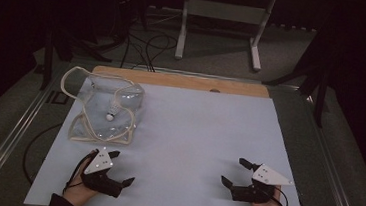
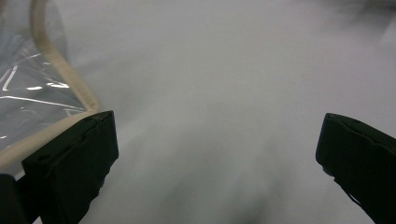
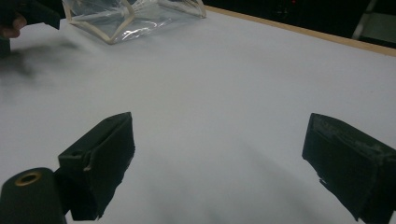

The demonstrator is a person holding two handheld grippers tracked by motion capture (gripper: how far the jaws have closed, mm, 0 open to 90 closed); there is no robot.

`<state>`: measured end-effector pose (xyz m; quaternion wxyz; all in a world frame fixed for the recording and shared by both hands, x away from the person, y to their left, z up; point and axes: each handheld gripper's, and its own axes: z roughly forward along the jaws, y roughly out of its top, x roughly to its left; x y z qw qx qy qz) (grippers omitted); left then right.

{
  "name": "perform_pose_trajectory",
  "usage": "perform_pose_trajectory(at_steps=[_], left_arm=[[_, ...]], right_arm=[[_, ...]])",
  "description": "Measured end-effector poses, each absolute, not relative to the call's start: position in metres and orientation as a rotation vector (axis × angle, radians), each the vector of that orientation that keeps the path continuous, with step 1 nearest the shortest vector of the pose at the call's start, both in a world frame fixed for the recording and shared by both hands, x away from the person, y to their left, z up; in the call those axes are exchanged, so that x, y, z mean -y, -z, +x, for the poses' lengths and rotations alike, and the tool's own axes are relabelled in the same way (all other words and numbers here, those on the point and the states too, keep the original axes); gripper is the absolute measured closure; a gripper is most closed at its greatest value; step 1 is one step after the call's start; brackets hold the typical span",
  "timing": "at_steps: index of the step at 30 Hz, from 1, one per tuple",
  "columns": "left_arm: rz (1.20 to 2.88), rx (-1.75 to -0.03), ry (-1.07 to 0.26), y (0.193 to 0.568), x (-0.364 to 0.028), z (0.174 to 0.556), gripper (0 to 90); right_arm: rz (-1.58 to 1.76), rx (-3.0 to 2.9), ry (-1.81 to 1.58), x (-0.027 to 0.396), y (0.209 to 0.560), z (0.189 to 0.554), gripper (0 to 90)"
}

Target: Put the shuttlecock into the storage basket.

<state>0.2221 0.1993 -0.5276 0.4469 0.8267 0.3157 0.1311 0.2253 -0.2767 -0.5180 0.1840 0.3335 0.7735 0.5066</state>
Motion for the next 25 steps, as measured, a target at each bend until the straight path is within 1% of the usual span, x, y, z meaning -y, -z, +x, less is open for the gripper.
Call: perform_pose_trajectory(at_steps=[25], left_arm=[[2.018, -0.79, -0.323, 0.5287, -0.2024, 0.2222, 0.2]], right_arm=[[0.946, -2.189, -1.428, 0.2758, 0.5199, 0.2262, 9.0]])
